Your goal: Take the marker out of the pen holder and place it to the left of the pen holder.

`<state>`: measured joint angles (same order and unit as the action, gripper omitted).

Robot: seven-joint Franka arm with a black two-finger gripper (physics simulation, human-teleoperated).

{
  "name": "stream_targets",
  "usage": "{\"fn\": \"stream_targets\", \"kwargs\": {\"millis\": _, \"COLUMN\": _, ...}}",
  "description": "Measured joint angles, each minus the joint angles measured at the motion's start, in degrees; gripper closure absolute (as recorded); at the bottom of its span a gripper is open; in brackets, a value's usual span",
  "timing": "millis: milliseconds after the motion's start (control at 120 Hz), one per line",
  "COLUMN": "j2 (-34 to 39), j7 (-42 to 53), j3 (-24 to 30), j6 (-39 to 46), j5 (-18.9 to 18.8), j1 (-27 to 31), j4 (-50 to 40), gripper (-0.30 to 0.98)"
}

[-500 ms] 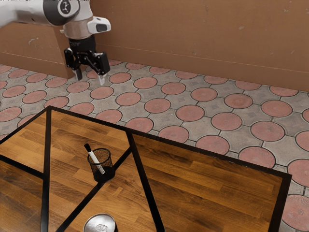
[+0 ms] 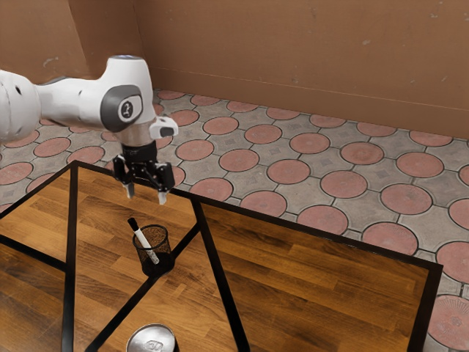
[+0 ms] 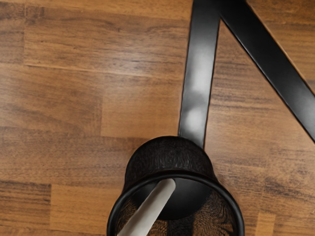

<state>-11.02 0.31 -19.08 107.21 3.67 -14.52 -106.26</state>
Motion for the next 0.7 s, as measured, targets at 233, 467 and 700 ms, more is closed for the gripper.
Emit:
{"fn": "stream_targets", "kwargs": {"millis": 233, "j2": -3.16, "j7": 2.96, "j3": -1.13, "j6": 11.27, "j5": 13.02, "j1": 4.78, "j4": -4.66, "gripper": 0.02}}
{"fn": "stream_targets", "kwargs": {"millis": 467, "j2": -1.32, "j7": 9.83, "j3": -5.03, "j6": 14.7, "j5": 17.84, "j1": 5.45, "j4": -9.97, "gripper": 0.03}}
{"fn": "stream_targets", "kwargs": {"millis": 700, "j2": 4.5, "j7": 16.2, "j3": -5.17, "j6": 13.8, "j5": 18.11, "j1": 2.92, "j4": -16.45, "gripper": 0.04}}
